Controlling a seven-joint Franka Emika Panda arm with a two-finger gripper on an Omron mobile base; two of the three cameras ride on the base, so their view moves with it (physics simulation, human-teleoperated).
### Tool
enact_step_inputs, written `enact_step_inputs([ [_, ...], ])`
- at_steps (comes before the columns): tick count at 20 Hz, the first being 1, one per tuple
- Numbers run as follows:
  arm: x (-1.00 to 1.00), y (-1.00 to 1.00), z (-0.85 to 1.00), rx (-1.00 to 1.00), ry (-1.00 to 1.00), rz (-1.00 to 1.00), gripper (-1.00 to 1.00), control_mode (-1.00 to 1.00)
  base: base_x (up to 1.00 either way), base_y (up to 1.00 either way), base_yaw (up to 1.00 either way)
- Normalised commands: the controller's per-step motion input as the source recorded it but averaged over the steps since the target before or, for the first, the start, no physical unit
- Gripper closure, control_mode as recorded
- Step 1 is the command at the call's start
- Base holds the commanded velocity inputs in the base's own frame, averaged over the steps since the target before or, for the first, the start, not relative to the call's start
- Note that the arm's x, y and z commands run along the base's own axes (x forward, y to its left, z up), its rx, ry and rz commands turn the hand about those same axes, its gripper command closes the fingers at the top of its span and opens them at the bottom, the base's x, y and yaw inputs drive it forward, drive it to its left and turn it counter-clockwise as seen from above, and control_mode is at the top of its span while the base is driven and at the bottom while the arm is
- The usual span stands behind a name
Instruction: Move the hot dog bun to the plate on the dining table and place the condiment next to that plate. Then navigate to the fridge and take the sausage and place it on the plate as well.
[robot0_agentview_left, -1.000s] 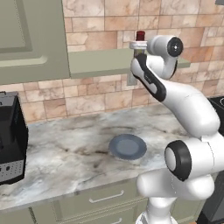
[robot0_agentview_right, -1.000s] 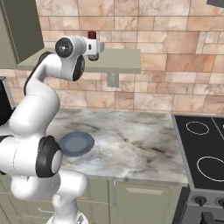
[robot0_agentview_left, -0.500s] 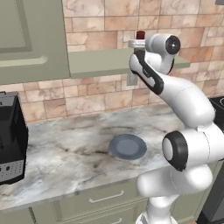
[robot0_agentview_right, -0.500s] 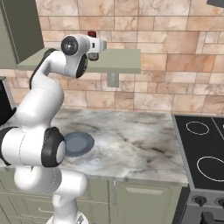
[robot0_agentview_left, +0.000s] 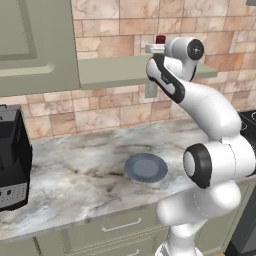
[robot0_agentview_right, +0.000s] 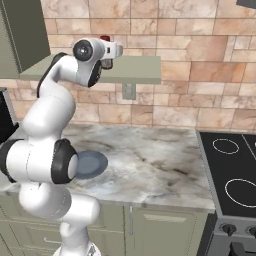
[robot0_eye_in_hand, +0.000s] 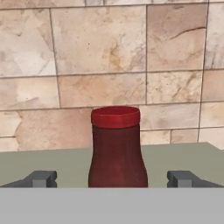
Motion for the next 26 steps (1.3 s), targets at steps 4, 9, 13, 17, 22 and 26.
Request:
enact_step_inputs([
  [4,0.16,-0.05,0.0,0.0,0.0,0.03,-1.0,-1.0,0.0,0.0,0.0],
  [9,0.14,-0.01,-0.01,0.0,0.0,0.02,-1.0,-1.0,0.0,0.0,0.0],
  [13,0.14,-0.01,-0.06,0.0,0.0,0.02,-1.0,-1.0,0.0,0.0,0.0],
  [17,0.14,-0.04,-0.11,0.0,0.01,0.03,-1.0,-1.0,0.0,0.0,0.0],
  [22,0.08,-0.09,-0.07,0.0,0.0,0.04,1.0,-1.0,0.0,0.0,0.0],
  [26,0.05,-0.01,-0.04,0.0,0.0,0.01,1.0,-1.0,0.0,0.0,0.0],
])
